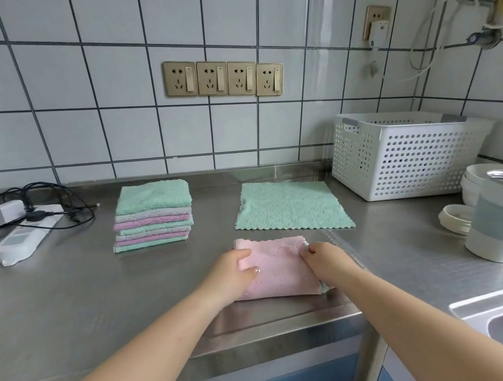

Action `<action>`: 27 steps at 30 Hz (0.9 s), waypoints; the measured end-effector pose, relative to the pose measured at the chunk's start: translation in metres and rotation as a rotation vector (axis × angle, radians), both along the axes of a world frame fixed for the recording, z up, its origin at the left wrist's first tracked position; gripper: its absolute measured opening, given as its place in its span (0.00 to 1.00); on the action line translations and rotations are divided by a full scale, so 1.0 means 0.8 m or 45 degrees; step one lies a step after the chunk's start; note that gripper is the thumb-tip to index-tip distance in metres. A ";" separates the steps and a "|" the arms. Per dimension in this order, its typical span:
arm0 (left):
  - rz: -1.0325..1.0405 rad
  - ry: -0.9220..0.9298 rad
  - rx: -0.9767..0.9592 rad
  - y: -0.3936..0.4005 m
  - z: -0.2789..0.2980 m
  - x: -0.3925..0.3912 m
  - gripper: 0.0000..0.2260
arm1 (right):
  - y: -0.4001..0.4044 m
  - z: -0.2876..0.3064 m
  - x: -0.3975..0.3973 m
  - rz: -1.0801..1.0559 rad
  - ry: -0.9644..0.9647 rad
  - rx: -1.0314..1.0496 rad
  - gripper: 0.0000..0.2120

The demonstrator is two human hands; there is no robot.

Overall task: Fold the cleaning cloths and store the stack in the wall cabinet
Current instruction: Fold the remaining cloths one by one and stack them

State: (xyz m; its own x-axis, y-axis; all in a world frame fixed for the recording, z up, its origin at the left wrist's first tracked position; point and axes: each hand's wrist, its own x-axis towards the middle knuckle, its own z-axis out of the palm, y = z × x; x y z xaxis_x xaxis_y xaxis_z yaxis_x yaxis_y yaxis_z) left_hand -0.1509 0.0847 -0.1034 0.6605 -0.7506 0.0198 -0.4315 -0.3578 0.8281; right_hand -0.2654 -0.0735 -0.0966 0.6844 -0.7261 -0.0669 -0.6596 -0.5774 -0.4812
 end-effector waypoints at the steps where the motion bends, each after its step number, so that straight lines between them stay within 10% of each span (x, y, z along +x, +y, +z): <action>1: 0.006 -0.005 0.021 -0.002 0.001 0.002 0.24 | -0.001 -0.001 0.003 -0.002 0.020 -0.017 0.20; 21: -0.064 0.014 0.207 0.004 0.021 -0.002 0.31 | 0.011 0.001 0.015 -0.010 0.238 -0.346 0.16; 27: -0.096 -0.552 0.308 0.001 0.034 -0.016 0.30 | 0.019 0.017 0.008 0.106 0.116 -0.531 0.26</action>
